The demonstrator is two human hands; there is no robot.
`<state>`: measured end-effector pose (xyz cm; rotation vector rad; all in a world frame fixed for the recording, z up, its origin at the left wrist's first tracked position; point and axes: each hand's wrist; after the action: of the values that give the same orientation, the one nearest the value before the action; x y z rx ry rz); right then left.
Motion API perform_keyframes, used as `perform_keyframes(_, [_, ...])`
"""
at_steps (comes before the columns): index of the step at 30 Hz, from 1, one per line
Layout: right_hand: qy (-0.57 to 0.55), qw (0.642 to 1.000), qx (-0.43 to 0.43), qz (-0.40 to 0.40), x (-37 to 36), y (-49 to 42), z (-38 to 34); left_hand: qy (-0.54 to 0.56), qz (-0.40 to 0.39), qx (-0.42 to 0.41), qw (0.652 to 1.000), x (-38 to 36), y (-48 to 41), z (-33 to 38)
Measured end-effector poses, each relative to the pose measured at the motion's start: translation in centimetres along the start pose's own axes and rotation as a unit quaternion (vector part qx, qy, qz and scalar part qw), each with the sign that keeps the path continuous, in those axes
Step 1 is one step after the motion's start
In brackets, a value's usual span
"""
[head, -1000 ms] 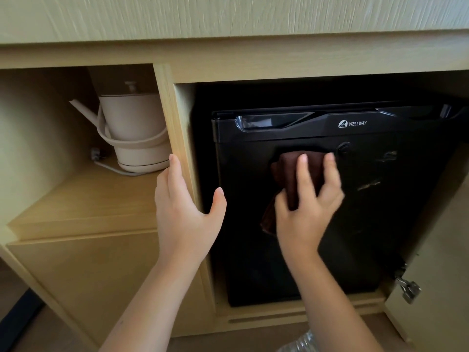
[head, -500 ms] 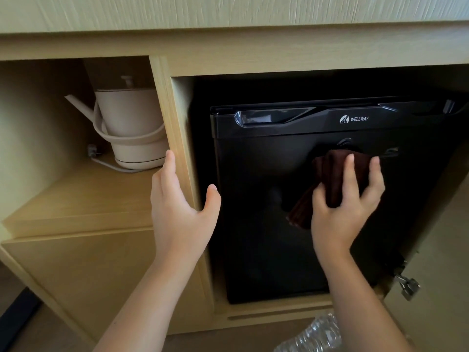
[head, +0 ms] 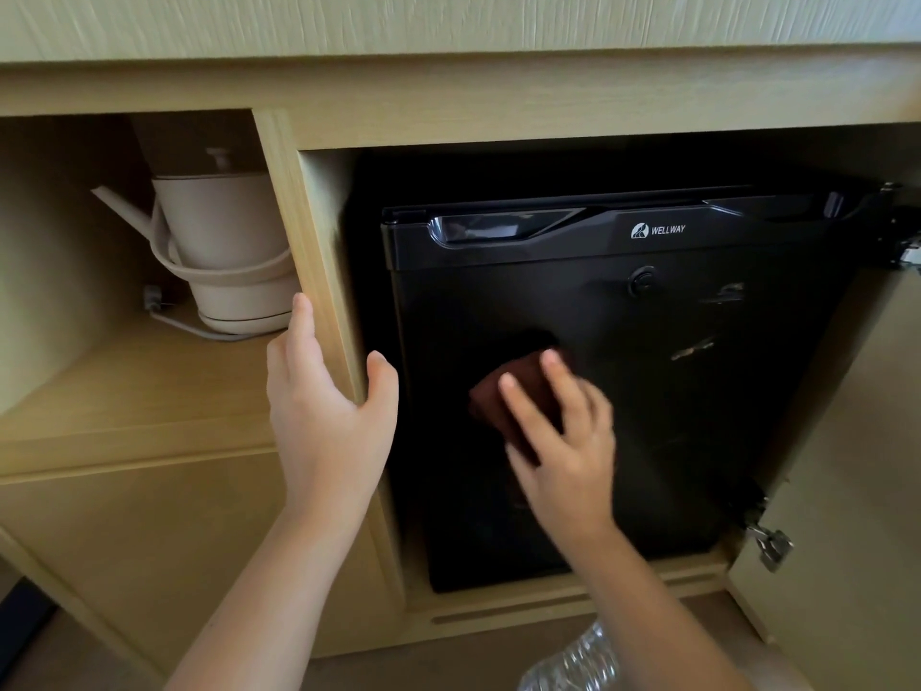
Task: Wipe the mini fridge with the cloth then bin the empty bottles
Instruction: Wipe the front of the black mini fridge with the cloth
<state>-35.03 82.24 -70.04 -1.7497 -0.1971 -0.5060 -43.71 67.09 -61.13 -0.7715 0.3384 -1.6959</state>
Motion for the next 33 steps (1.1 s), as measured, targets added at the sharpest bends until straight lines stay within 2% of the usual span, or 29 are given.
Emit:
perform_keyframes(4, [-0.006,0.99,-0.123,0.065,1.7,-1.3,2.3,-0.013,-0.007,-0.008,1.0,0.1,0.1,-0.1])
perform_keyframes(7, [-0.034,0.977,-0.193,0.088,1.1,-1.6,0.4,-0.036,-0.014,-0.017,0.999,0.0,0.3,-0.3])
perform_keyframes(10, [-0.048,0.984,-0.163,0.06,-0.3,-1.0,-2.5,-0.029,0.001,-0.026,0.999,-0.2,0.5,0.0])
perform_keyframes(14, [-0.062,0.992,-0.115,0.002,-0.2,-0.7,-3.0,-0.063,0.081,-0.161,0.982,-1.1,0.7,1.4])
perform_keyframes(16, [-0.079,0.992,-0.097,-0.01,0.7,-0.7,-2.1,-0.06,0.078,-0.184,0.978,-1.8,0.8,2.0])
perform_keyframes(19, [-0.114,0.988,-0.101,0.004,2.4,-1.0,-0.4,-0.059,0.035,-0.161,0.985,-3.0,0.9,2.1])
perform_keyframes(23, [-0.171,0.965,-0.188,0.062,5.1,-2.0,3.4,-0.104,-0.014,-0.141,0.984,-5.2,1.3,2.1])
perform_keyframes(28, [-0.151,0.939,-0.268,0.154,8.8,-2.8,9.2,-0.141,-0.025,-0.137,0.98,-7.4,1.7,2.2])
perform_keyframes(33, [-0.186,0.929,-0.279,0.158,10.7,-4.2,12.5,-0.142,-0.049,-0.084,0.985,-8.2,1.6,2.4])
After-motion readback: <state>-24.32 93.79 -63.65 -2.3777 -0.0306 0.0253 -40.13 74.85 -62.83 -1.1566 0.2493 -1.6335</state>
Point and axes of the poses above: each hand's wrist, its own y-axis away from the middle knuckle, its own x-axis out of the back of the hand, z = x × y, and after that the axes turned 7 degrees about -z, right-handed
